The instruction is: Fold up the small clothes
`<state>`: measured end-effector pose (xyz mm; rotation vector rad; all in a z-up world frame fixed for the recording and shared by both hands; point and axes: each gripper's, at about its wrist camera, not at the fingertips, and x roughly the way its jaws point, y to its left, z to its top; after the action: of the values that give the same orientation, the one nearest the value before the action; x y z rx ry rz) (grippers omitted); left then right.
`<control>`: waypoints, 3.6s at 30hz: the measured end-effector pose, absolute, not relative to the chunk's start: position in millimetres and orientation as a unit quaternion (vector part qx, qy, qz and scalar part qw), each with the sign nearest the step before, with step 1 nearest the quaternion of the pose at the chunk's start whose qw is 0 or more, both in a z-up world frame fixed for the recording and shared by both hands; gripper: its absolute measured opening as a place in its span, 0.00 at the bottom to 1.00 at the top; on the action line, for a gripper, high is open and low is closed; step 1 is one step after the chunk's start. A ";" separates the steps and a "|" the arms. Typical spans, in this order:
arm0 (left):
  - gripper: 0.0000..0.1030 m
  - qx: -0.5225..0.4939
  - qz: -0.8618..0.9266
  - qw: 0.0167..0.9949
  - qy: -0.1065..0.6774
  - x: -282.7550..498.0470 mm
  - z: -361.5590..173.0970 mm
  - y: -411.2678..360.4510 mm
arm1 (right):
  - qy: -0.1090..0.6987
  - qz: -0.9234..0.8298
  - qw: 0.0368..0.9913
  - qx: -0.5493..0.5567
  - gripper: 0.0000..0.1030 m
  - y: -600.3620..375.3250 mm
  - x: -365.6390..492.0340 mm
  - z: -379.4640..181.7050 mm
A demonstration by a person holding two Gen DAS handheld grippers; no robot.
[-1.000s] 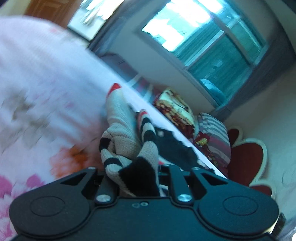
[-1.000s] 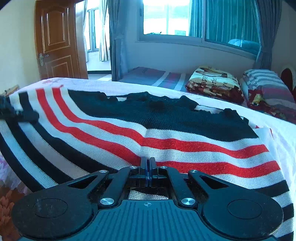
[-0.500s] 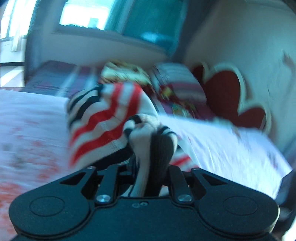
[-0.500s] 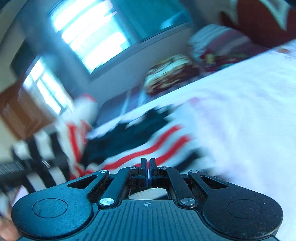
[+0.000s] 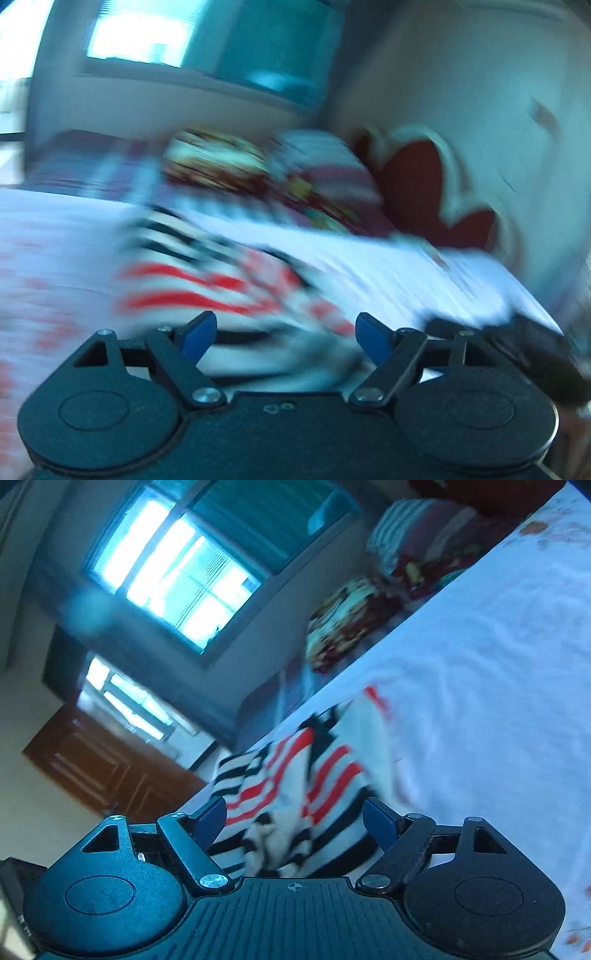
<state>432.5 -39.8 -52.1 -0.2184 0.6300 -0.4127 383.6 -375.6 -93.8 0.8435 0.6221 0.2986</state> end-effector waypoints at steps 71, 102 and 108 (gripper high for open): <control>0.74 -0.001 -0.189 0.903 0.386 556.2 -101.8 -51.8 | 0.318 0.085 0.939 0.100 0.15 -368.2 479.1 -96.7; 0.84 -0.210 -0.255 0.832 0.446 494.2 -121.2 -2.4 | 0.367 0.155 0.845 0.358 0.87 -419.5 415.6 -103.8; 0.84 -0.230 -0.285 0.809 0.459 520.5 -136.9 -3.2 | 0.408 0.189 0.808 0.381 0.87 -435.6 447.6 -121.1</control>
<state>520.5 -3.2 -136.9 -0.4917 0.9815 -0.6082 447.6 -435.6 -121.1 0.8138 0.8726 0.4036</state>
